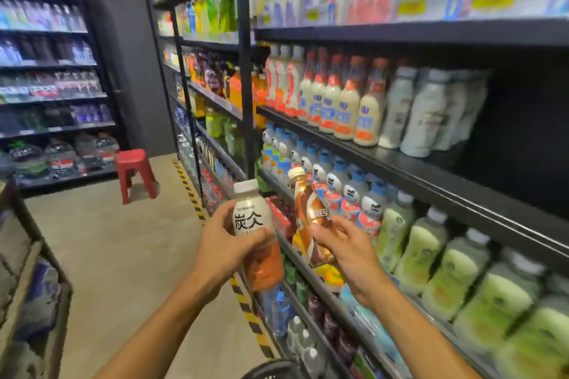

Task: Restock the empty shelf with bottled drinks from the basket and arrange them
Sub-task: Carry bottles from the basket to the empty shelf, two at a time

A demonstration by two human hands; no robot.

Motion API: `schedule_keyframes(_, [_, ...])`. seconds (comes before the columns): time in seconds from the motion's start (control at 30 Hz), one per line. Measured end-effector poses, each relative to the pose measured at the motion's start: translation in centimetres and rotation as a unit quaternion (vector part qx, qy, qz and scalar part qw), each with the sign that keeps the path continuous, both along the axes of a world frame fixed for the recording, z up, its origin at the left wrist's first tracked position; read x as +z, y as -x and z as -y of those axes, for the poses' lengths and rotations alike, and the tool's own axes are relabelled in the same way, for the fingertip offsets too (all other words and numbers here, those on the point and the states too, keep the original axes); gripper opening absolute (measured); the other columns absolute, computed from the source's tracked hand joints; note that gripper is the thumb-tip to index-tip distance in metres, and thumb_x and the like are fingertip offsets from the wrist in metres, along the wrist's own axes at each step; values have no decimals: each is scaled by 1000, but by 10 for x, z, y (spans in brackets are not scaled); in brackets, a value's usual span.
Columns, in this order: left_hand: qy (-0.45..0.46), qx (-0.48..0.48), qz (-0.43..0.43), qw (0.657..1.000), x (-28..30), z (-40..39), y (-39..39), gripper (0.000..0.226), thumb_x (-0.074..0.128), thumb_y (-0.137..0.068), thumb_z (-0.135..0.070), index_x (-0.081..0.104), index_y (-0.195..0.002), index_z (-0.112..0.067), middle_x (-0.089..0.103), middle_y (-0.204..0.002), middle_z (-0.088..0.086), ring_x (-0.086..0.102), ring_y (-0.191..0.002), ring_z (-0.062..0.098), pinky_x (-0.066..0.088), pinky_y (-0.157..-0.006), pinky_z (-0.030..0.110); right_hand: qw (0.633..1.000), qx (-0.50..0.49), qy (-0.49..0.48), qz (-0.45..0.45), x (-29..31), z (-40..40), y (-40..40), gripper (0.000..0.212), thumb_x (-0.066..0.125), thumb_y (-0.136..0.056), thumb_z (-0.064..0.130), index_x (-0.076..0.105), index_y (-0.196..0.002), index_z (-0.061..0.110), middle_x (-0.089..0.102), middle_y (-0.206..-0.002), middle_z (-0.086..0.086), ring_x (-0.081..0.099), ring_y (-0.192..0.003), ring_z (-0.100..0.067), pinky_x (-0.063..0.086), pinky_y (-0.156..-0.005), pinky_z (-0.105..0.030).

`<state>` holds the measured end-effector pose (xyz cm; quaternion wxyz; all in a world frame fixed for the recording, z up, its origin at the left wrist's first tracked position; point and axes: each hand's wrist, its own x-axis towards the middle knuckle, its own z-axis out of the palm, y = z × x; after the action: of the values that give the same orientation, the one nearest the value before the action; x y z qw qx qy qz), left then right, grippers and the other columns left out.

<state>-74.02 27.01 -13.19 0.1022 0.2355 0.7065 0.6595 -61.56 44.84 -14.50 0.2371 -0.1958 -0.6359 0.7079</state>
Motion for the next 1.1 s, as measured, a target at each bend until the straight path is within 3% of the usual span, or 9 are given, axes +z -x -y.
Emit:
schedule_keyframes(0.13, [-11, -78, -37, 996, 24, -12, -11, 55, 88, -72, -11, 61, -114, -35, 73, -100, -7, 71, -85, 4, 56, -62, 18, 993, -109, -23, -28, 24, 8, -41, 23, 79, -86, 11, 70, -107, 12, 80, -88, 1, 74, -73, -11, 57, -61, -22])
schedule_keyframes(0.3, [-25, -175, -65, 982, 49, -42, -57, 48, 85, -75, -7, 62, -110, -32, 74, -92, -5, 70, -77, 1, 54, -61, 17, 974, -215, -58, -33, 49, 11, -117, 31, 82, -83, 13, 69, -112, 12, 80, -94, -1, 74, -82, -13, 59, -71, -24])
schedule_keyframes(0.47, [-45, -268, -70, 960, 65, -75, -132, 49, 82, -75, 2, 63, -110, -26, 75, -89, -1, 69, -70, -1, 52, -60, 14, 944, -318, -87, -34, 71, 19, -216, 38, 84, -80, 14, 69, -115, 14, 80, -97, 0, 75, -84, -9, 55, -69, -20])
schedule_keyframes(0.7, [-56, -375, -68, 923, 80, -97, -276, 62, 91, -65, -7, 63, -113, -33, 76, -95, -6, 72, -79, 4, 54, -63, 20, 894, -434, -111, -32, 86, 51, -381, 33, 84, -82, 15, 70, -112, 19, 79, -94, 8, 75, -85, -7, 57, -72, -21])
schedule_keyframes(0.83, [-64, -434, -68, 896, 82, -96, -382, 56, 87, -72, -6, 62, -114, -34, 76, -94, -13, 70, -76, 1, 52, -57, 17, 870, -479, -114, -28, 86, 80, -489, 35, 83, -82, 19, 70, -115, 19, 79, -99, 9, 75, -93, -7, 56, -75, -20])
schedule_keyframes(0.93, [-52, -475, -64, 876, 77, -91, -459, 56, 87, -72, -8, 62, -115, -32, 76, -93, -4, 68, -66, 1, 47, -49, 16, 851, -514, -105, -20, 82, 103, -568, 40, 83, -83, 19, 68, -120, 17, 78, -106, 4, 74, -96, -5, 56, -74, -17])
schedule_keyframes(1.1, [-22, -531, -61, 845, 64, -90, -563, 62, 90, -69, -12, 60, -119, -34, 74, -103, -5, 72, -93, 13, 57, -71, 31, 813, -575, -94, 2, 72, 133, -680, 43, 85, -81, 28, 67, -120, 29, 74, -114, 9, 69, -100, 3, 55, -75, -16])
